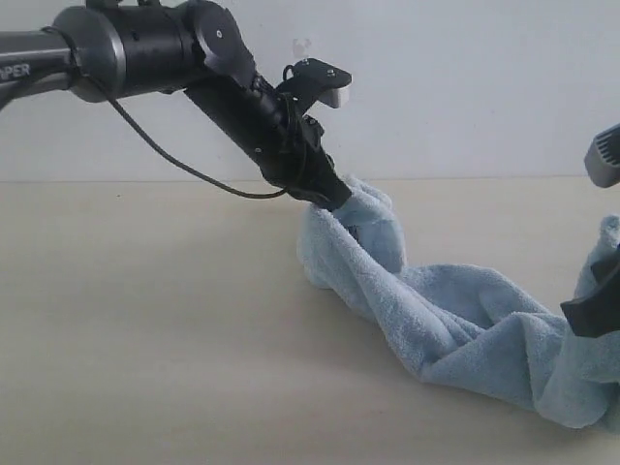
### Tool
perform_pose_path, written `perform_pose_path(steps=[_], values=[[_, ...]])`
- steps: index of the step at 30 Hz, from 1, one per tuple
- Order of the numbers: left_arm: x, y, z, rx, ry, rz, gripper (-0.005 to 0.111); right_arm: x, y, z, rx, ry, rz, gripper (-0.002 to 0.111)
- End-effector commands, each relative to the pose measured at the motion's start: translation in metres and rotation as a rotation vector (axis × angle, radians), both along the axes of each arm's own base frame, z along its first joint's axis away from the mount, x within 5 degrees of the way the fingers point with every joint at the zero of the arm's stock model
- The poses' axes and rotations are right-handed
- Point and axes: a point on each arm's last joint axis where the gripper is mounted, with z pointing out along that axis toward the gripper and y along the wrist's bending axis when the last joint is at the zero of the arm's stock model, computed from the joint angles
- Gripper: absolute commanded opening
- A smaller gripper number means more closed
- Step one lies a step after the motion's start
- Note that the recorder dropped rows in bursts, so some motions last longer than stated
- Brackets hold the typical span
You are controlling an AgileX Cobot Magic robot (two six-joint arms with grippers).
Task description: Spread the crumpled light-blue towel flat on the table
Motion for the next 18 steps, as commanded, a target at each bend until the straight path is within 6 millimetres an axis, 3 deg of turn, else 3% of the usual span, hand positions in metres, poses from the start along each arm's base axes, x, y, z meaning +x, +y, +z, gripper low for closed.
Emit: perform_pose_path(steps=[1,7,13,18], values=[[-0.022,0.012,0.006,0.017,0.059,0.002,0.004,-0.001,0.0,-0.001,-0.012,0.006,0.005,0.0],[-0.055,0.056,-0.004,0.05,0.101,0.078,0.004,-0.012,-0.006,0.004,-0.027,0.012,-0.003,0.0],[-0.095,0.118,0.021,-0.054,0.04,0.296,0.004,-0.029,-0.012,0.023,0.019,-0.076,-0.008,0.0],[-0.139,0.15,0.046,-0.154,-0.024,0.411,0.004,-0.039,-0.017,0.034,0.027,-0.053,-0.038,0.0]])
